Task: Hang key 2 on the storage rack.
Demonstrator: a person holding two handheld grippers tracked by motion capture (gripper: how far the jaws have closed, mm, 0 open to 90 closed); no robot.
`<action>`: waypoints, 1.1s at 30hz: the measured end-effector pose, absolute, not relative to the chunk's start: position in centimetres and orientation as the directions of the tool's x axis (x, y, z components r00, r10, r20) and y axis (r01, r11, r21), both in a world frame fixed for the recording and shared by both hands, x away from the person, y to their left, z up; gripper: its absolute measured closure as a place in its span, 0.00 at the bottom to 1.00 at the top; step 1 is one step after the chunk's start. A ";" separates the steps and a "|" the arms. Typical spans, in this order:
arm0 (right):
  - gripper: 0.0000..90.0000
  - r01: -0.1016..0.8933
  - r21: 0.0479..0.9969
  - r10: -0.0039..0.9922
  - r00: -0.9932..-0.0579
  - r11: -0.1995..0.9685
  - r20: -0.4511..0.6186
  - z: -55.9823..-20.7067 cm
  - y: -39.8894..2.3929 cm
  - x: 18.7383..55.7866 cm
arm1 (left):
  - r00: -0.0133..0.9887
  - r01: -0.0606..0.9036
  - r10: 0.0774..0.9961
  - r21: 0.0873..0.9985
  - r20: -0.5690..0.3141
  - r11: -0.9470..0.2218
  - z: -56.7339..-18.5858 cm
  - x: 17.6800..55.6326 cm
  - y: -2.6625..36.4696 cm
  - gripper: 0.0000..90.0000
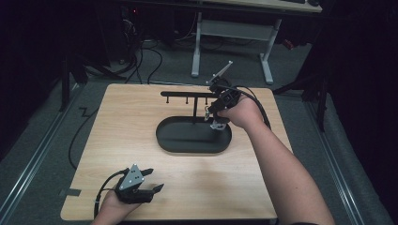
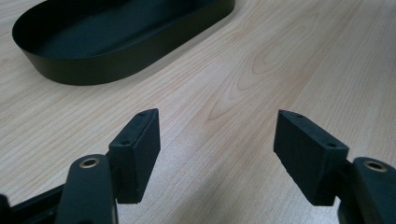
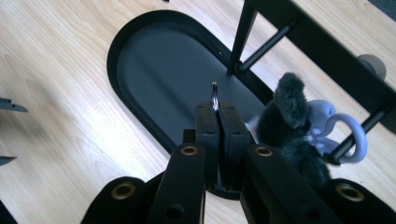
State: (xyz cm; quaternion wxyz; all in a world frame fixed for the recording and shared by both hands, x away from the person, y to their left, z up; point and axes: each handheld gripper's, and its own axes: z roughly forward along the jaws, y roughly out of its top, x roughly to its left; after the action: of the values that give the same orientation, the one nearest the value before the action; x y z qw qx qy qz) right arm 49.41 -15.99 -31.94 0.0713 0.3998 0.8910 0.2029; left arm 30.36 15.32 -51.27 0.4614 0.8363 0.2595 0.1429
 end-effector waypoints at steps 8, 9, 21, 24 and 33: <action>0.99 0.685 0.419 0.747 -0.665 0.596 0.024 -32.0 -15.3 50.4 | 0.826 0.302 0.564 0.843 0.002 -0.446 -51.3 30.4 15.3 0.36; 0.99 0.689 0.420 0.751 -0.660 0.591 0.026 -32.0 -15.3 50.5 | 0.826 0.301 0.564 0.843 0.004 -0.447 -51.3 30.4 15.3 0.36; 0.99 0.702 0.430 0.765 -0.643 0.568 0.041 -31.9 -15.7 51.5 | 0.829 0.294 0.559 0.839 0.014 -0.457 -51.4 30.3 15.2 0.36; 0.99 0.714 0.432 0.775 -0.630 0.551 0.054 -31.8 -16.0 51.7 | 0.830 0.288 0.557 0.838 0.022 -0.464 -51.5 30.3 15.1 0.36; 0.99 0.719 0.457 0.788 -0.612 0.524 0.059 -32.1 -16.1 52.5 | 0.835 0.284 0.549 0.833 0.029 -0.475 -51.5 30.2 14.9 0.36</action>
State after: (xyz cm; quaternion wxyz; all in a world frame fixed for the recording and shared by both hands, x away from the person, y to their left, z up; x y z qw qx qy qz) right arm 52.52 -16.14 -32.12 0.0776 0.4334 0.8694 0.2243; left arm 30.16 14.86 -51.53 0.4493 0.8461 0.2459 0.1476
